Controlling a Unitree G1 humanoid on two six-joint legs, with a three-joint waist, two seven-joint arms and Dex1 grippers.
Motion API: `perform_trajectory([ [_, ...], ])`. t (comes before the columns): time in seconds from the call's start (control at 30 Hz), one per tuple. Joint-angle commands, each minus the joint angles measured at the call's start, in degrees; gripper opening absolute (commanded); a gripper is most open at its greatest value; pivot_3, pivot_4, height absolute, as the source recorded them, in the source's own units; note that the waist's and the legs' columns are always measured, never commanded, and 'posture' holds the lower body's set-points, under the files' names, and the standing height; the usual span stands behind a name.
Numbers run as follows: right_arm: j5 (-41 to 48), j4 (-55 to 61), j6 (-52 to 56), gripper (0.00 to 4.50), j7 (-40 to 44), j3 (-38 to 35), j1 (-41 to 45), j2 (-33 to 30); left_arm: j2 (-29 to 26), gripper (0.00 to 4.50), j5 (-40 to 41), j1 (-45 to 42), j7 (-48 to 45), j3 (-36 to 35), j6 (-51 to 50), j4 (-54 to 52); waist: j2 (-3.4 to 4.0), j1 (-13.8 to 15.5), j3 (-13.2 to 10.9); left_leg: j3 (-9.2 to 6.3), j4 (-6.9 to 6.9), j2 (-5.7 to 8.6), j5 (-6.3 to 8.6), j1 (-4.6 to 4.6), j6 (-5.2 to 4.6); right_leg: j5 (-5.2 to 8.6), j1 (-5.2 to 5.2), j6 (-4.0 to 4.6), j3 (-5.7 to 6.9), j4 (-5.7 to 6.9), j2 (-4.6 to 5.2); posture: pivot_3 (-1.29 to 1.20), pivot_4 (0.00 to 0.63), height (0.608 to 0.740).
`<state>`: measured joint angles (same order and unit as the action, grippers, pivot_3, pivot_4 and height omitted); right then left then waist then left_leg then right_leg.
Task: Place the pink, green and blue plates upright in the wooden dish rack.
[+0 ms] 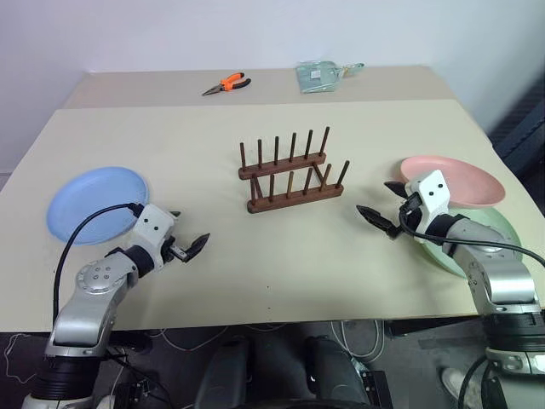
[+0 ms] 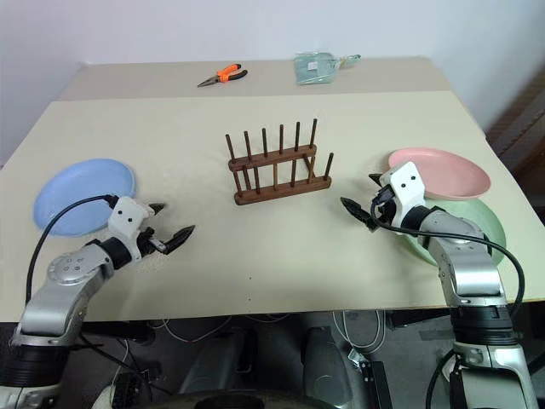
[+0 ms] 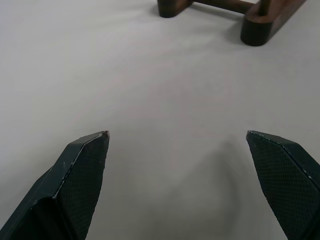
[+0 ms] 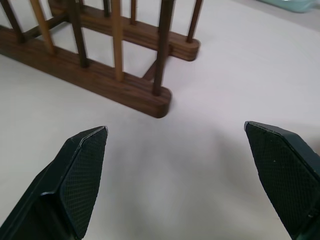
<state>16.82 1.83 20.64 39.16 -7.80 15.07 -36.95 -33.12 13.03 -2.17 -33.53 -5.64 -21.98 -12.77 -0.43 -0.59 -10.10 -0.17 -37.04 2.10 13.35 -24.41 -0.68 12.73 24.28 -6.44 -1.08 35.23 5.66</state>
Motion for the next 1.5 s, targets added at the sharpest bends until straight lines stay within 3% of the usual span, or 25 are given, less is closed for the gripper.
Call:
perform_trajectory([
  [0.03, -0.5, 0.9, -1.5, 4.47, -1.8, -1.7, 1.4, 0.4, 0.2, 4.50, 0.4, -1.8, 0.6, 0.2, -1.5, -3.2, 0.00, 0.0, 0.0, 0.00, 0.00, 0.00, 0.00, 0.00, 0.00, 0.00, 0.00, 0.00, 0.00, 0.00, 0.00, 0.00, 0.150, 0.738],
  [0.27, 0.3, 4.2, 0.0, 4.47, -2.2, -1.2, -0.9, 0.6, -0.1, 4.50, 1.3, -4.4, -1.5, 1.8, -4.2, -3.8, 0.00, 0.0, 0.0, 0.00, 0.00, 0.00, 0.00, 0.00, 0.00, 0.00, 0.00, 0.00, 0.00, 0.00, -0.02, 0.00, 0.150, 0.738],
  [0.4, 1.8, 9.4, 2.9, 4.47, -2.1, 0.4, -3.8, 1.8, -0.9, 4.50, 1.0, -7.8, -7.1, 5.8, -2.4, 1.2, 0.00, 0.0, 0.0, 0.00, 0.00, 0.00, 0.00, 0.00, -0.01, 0.00, 0.00, 0.00, 0.01, 0.01, -0.03, 0.00, 0.150, 0.738],
  [0.63, -0.5, 16.1, 4.1, 4.47, -6.7, 2.5, -7.1, 5.5, 3.1, 4.50, -3.6, -22.1, -16.0, 14.7, 8.0, 22.3, -0.02, 0.3, 0.0, 0.01, -0.06, 0.08, -0.01, -0.01, -0.02, -0.01, -0.01, -0.02, 0.05, 0.01, -0.11, 0.00, 0.150, 0.738],
  [0.87, -0.7, 23.2, 5.9, 4.47, -11.5, 1.8, -11.8, 7.7, 14.0, 4.50, -10.9, -38.8, -17.4, 20.3, 22.2, 53.1, -0.09, 1.5, 0.1, 0.00, -0.12, 0.16, -0.01, -0.03, -0.05, -0.11, -0.07, -0.23, 0.11, 0.00, -0.17, 0.00, 0.150, 0.738],
  [0.97, -1.4, 25.1, 6.1, 4.47, -12.9, 1.6, -13.8, 7.8, 16.9, 4.50, -12.2, -42.1, -16.8, 20.0, 25.7, 60.9, -0.15, 1.4, 0.1, -0.02, -0.18, 0.19, 0.03, -0.01, -0.13, -0.11, -0.20, -0.27, 0.16, -0.03, -0.16, 0.00, 0.150, 0.738],
  [1.2, -1.7, 25.0, 6.0, 4.50, -13.3, 0.6, -14.1, 6.7, 18.9, 1.13, -13.2, -42.8, -18.9, 19.6, 30.5, 65.2, -0.18, 1.3, 0.1, -0.04, -0.27, 0.17, 0.04, 0.22, -0.14, -0.11, -0.48, -0.28, 0.18, -0.03, -0.17, 0.00, 0.150, 0.738],
  [1.23, -1.9, 24.6, 5.8, 4.50, -13.0, 0.5, -14.2, 6.2, 18.5, 0.82, -13.2, -42.1, -20.0, 19.7, 31.4, 64.2, -0.20, 1.3, 0.1, -0.05, -0.26, 0.17, 0.04, 0.29, -0.15, -0.10, -0.54, -0.28, 0.18, -0.03, -0.17, 0.00, 0.150, 0.738],
  [1.37, -2.2, 23.5, 5.7, 4.50, -12.0, -0.5, -14.7, 4.9, 17.3, 0.82, -12.0, -39.6, -24.5, 19.6, 32.6, 59.3, -0.19, 1.1, 0.2, -0.07, -0.20, 0.13, 0.06, 0.30, -0.17, -0.09, -0.53, -0.32, 0.20, -0.04, -0.19, 0.00, 0.150, 0.738],
  [1.5, -3.0, 20.4, 4.0, 4.50, -10.6, -4.7, -17.2, 1.6, 13.2, 0.82, -5.7, -33.6, -36.1, 19.8, 27.0, 43.2, -0.19, 1.1, 0.1, -0.07, -0.15, 0.13, 0.07, 0.27, -0.18, -0.08, -0.50, -0.33, 0.20, -0.07, -0.18, 0.00, 0.150, 0.738],
])
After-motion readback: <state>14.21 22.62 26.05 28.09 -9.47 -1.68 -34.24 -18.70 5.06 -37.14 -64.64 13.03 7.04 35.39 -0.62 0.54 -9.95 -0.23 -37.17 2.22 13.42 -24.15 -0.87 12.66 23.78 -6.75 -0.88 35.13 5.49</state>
